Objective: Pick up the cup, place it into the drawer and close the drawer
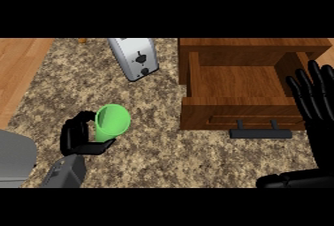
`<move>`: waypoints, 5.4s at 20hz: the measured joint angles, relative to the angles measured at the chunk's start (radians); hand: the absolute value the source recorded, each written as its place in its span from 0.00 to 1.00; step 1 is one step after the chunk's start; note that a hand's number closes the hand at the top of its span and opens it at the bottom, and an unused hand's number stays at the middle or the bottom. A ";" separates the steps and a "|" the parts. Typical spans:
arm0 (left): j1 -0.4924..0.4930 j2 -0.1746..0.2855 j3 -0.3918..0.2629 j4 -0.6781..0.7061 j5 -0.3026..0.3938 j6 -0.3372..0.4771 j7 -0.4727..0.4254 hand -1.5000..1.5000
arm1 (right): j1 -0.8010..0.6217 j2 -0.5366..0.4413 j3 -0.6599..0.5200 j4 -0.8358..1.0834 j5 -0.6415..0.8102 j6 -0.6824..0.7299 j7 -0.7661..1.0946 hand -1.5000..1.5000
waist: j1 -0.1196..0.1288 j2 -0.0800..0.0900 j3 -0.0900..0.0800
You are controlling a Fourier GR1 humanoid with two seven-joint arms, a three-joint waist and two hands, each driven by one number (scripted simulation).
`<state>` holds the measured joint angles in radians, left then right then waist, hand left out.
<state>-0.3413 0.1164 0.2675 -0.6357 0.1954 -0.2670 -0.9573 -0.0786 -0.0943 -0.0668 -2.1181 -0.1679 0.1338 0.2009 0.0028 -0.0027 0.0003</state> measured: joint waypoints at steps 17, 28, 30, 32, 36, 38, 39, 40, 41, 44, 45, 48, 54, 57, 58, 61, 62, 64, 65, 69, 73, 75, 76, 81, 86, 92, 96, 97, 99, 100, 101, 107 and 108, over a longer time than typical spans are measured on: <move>0.003 -0.105 -0.236 -0.729 0.079 0.175 0.518 1.00 | 0.012 0.007 0.003 0.004 0.010 0.001 -0.006 0.00 | 0.000 0.000 0.000; -0.276 -0.111 -0.281 -0.773 0.037 0.366 0.755 1.00 | 0.016 -0.001 -0.011 0.023 0.009 0.017 -0.032 0.00 | -0.008 0.002 0.000; -0.338 -0.113 -0.296 -0.749 0.021 0.412 0.785 1.00 | 0.009 0.002 -0.009 0.032 0.012 0.016 -0.035 0.00 | -0.010 0.002 0.000; -0.373 -0.114 -0.321 -0.710 0.012 0.443 0.773 1.00 | 0.006 0.013 0.006 0.040 0.030 0.005 -0.038 0.00 | -0.010 0.003 0.000; -0.476 -0.111 -0.316 -0.606 0.010 0.465 0.777 1.00 | 0.011 -0.009 -0.027 0.034 -0.004 0.027 -0.035 0.00 | -0.014 0.004 0.000; -0.544 -0.112 -0.305 -0.550 0.008 0.474 0.798 1.00 | 0.014 0.004 -0.012 0.046 0.015 0.022 -0.050 0.00 | -0.015 0.004 0.000; -0.559 -0.113 -0.314 -0.542 0.006 0.482 0.809 1.00 | 0.017 0.010 -0.003 0.040 0.025 0.015 -0.051 0.00 | -0.014 0.004 0.000; -0.582 -0.114 -0.321 -0.519 0.007 0.496 0.813 1.00 | 0.021 0.009 -0.005 0.036 0.025 0.016 -0.051 0.00 | -0.015 0.004 0.000; -0.606 -0.114 -0.334 -0.478 0.012 0.513 0.797 1.00 | 0.013 0.011 -0.001 0.048 0.029 0.016 -0.057 0.00 | -0.018 0.005 0.000; -0.669 -0.115 -0.355 -0.375 0.034 0.544 0.771 1.00 | -0.015 -0.004 -0.027 0.059 0.006 0.018 -0.043 0.00 | -0.022 0.006 0.000; -0.684 -0.116 -0.366 -0.346 0.049 0.557 0.758 1.00 | -0.017 -0.003 -0.024 0.055 0.009 0.015 -0.038 0.00 | -0.023 0.006 0.000; -0.751 -0.116 -0.389 -0.251 0.093 0.591 0.735 1.00 | -0.020 -0.008 -0.025 0.071 0.006 0.025 -0.046 0.00 | -0.028 0.007 0.000; -0.821 -0.116 -0.474 -0.096 0.194 0.651 0.661 1.00 | -0.032 -0.004 -0.024 0.100 0.010 0.029 -0.070 0.00 | -0.037 0.009 0.000; -0.869 -0.116 -0.510 -0.018 0.244 0.664 0.657 1.00 | -0.035 -0.001 -0.018 0.091 0.009 0.025 -0.060 0.00 | -0.046 0.011 0.000; -0.885 -0.116 -0.519 0.013 0.257 0.665 0.648 1.00 | -0.045 -0.002 -0.020 0.101 0.011 0.025 -0.063 0.00 | -0.049 0.012 0.000; -0.914 -0.116 -0.562 0.078 0.299 0.663 0.630 1.00 | -0.045 -0.005 -0.024 0.099 0.002 0.031 -0.067 0.00 | -0.058 0.014 0.001; -0.919 -0.116 -0.583 0.092 0.312 0.666 0.627 1.00 | -0.047 -0.010 -0.029 0.105 -0.006 0.038 -0.069 0.00 | -0.060 0.014 0.001; -0.927 -0.116 -0.623 0.124 0.334 0.672 0.613 1.00 | -0.058 -0.008 -0.023 0.110 -0.002 0.036 -0.068 0.00 | -0.068 0.016 0.001; -0.933 -0.116 -0.636 0.142 0.341 0.669 0.604 1.00 | -0.057 -0.004 -0.016 0.106 0.001 0.035 -0.067 0.00 | -0.070 0.017 0.001; -0.958 -0.116 -0.694 0.188 0.372 0.677 0.598 1.00 | -0.046 -0.006 -0.013 0.107 -0.006 0.049 -0.076 0.00 | -0.082 0.020 0.001; -0.979 -0.116 -0.759 0.229 0.385 0.701 0.610 1.00 | -0.049 -0.006 -0.010 0.109 -0.012 0.055 -0.077 0.00 | -0.093 0.023 0.001; -0.978 -0.116 -0.781 0.256 0.385 0.691 0.606 0.00 | -0.058 -0.004 -0.004 0.104 -0.012 0.053 -0.070 0.00 | -0.098 0.025 0.001; -0.984 -0.116 -0.796 0.264 0.385 0.697 0.613 0.00 | -0.064 -0.006 -0.005 0.111 -0.012 0.055 -0.073 0.00 | -0.101 0.026 0.001; -0.989 -0.116 -0.854 0.250 0.413 0.749 0.634 0.00 | -0.079 -0.001 -0.004 0.121 -0.033 0.062 -0.076 0.00 | -0.117 0.029 0.002; -0.977 -0.116 -0.844 0.223 0.476 0.730 0.582 0.00 | -0.084 0.012 0.001 0.109 -0.060 0.060 -0.064 0.00 | -0.112 0.028 0.001; -0.984 -0.116 -0.800 0.167 0.559 0.705 0.502 0.00 | -0.066 -0.003 -0.026 0.102 -0.133 0.090 -0.045 0.00 | -0.084 0.020 0.001; -0.968 -0.115 -0.760 0.123 0.584 0.672 0.501 0.00 | -0.036 -0.028 -0.052 0.071 -0.166 0.115 -0.038 1.00 | -0.046 0.009 0.000; -0.958 -0.111 -0.750 0.108 0.587 0.672 0.509 0.00 | -0.029 -0.034 -0.053 0.060 -0.170 0.120 -0.032 1.00 | -0.038 0.007 0.000; -0.935 -0.098 -0.735 0.070 0.587 0.674 0.513 0.00 | -0.016 -0.051 -0.048 0.064 -0.155 0.148 -0.045 1.00 | -0.022 0.004 0.000; -0.916 -0.086 -0.728 0.048 0.589 0.673 0.512 0.00 | -0.008 -0.068 -0.047 0.052 -0.150 0.162 -0.040 1.00 | -0.016 0.002 0.000; -0.897 -0.073 -0.723 0.020 0.591 0.675 0.516 0.00 | 0.000 -0.083 -0.047 0.048 -0.137 0.177 -0.044 1.00 | -0.008 -0.001 0.000; -0.747 0.038 -0.693 -0.166 0.605 0.688 0.561 0.00 | 0.028 -0.146 -0.026 0.020 -0.038 0.228 -0.047 1.00 | 0.019 -0.007 -0.001; -0.711 0.059 -0.691 -0.201 0.607 0.684 0.568 0.00 | 0.028 -0.152 -0.019 0.022 -0.018 0.232 -0.045 1.00 | 0.021 -0.008 -0.001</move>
<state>-1.0527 0.1749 -0.4236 -0.8363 0.8024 0.4165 -0.3889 -0.0509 -0.2467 -0.0859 -2.0956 -0.1854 0.3662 0.1555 0.0243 -0.0103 -0.0005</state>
